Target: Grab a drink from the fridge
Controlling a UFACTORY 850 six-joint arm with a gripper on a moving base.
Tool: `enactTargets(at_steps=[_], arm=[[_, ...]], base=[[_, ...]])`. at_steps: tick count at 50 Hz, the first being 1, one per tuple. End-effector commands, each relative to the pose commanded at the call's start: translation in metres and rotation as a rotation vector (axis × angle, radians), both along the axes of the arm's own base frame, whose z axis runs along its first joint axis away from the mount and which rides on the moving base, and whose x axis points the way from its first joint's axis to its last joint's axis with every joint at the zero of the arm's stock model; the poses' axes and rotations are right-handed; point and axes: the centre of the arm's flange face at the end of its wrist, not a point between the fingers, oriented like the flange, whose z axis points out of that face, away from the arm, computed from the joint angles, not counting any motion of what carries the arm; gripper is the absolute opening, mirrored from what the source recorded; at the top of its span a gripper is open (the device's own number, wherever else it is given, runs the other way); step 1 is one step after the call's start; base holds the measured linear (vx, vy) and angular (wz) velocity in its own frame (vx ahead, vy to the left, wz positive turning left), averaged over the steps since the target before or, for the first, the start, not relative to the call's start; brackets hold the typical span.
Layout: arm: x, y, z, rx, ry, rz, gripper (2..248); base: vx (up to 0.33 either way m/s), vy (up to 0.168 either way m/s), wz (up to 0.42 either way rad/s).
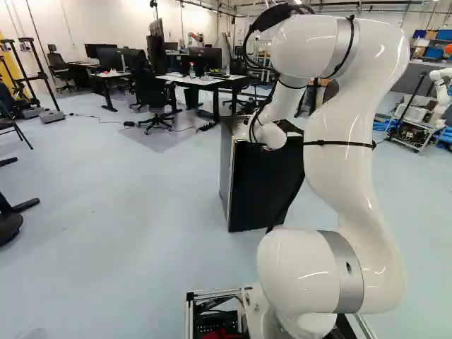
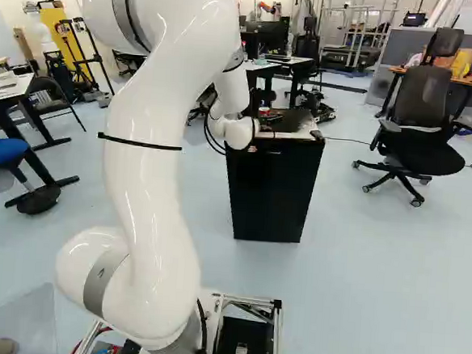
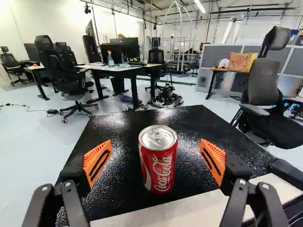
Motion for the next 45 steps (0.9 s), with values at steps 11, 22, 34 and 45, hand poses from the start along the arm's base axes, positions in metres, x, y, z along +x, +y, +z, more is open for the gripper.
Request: enactTargets(at_steps=[11,22,34,45], arm=[[0.0002,0.0000,-0.0051,0.002,0.008,0.000,247],[0.0002,0.0000,-0.0051,0.002,0.008,0.000,211],[0.0002,0.0000,-0.0051,0.002,0.008,0.000,100],[0.0000,0.0000,0.0004,0.000,-0.001,0.000,98]], base=[[0.000,0.000,0.000],[0.000,0.000,0.000],[0.000,0.000,0.000],[0.000,0.000,0.000]])
